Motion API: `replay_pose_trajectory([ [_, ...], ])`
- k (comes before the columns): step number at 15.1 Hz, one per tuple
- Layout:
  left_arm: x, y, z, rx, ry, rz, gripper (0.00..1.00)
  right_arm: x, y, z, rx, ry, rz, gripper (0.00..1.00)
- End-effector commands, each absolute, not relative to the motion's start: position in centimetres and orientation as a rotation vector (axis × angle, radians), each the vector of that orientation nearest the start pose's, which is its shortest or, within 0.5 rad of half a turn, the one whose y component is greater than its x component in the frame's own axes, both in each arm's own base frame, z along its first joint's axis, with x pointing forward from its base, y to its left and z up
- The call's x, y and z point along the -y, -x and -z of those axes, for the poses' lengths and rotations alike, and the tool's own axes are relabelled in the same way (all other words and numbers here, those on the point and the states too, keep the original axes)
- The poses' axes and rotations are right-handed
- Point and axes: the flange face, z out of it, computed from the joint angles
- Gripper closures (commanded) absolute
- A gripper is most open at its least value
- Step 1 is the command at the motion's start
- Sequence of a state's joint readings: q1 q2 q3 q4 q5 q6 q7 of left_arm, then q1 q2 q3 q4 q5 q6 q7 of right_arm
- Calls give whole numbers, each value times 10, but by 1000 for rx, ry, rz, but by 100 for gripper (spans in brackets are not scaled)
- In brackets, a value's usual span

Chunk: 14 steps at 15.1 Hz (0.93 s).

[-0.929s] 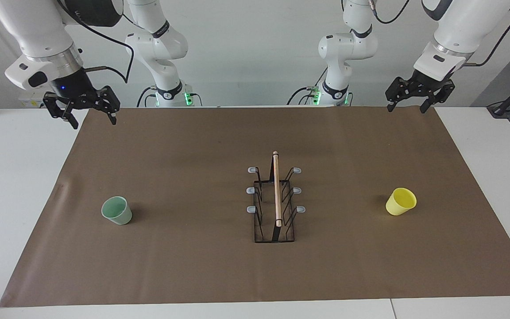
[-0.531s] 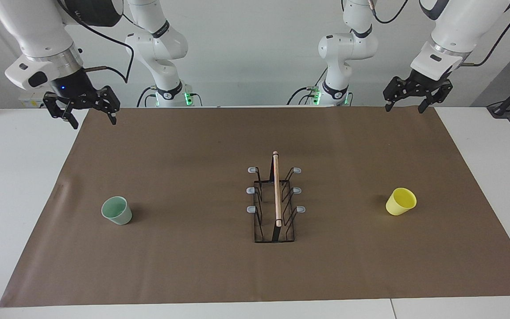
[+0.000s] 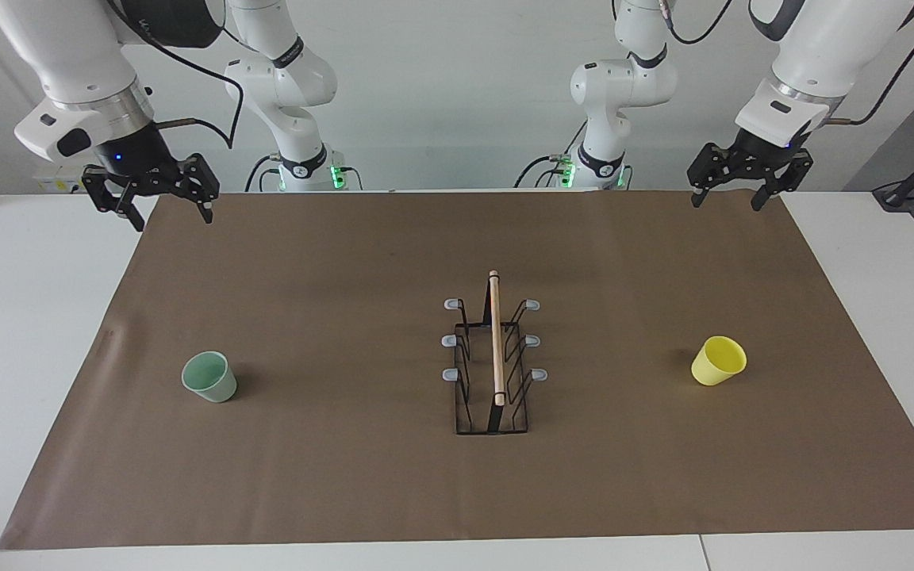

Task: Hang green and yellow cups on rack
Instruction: 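Move the right gripper toward the green cup while the left gripper opens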

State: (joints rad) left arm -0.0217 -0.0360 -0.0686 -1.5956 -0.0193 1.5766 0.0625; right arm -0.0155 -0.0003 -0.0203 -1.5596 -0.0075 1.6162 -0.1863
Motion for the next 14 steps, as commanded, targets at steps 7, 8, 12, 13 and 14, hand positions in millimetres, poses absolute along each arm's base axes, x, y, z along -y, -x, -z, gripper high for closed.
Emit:
replay_pose_trajectory([
  [7,4,-621,-546,-62,3202,-145,0,-1,-575,-615,358,3219,43,0],
  [8,-20,-625,-537,19,3235,-150,0,-11,-577,-612,453,3272,48,0],
  [12,-104,-638,-486,526,3308,-212,0,-31,-578,-578,757,3305,-23,0],
  [13,-128,-637,-470,685,3303,-261,0,-35,-575,-571,936,3314,-38,0],
  [14,-149,-635,-453,857,3298,-318,0,-34,-572,-571,1145,3293,-63,0],
])
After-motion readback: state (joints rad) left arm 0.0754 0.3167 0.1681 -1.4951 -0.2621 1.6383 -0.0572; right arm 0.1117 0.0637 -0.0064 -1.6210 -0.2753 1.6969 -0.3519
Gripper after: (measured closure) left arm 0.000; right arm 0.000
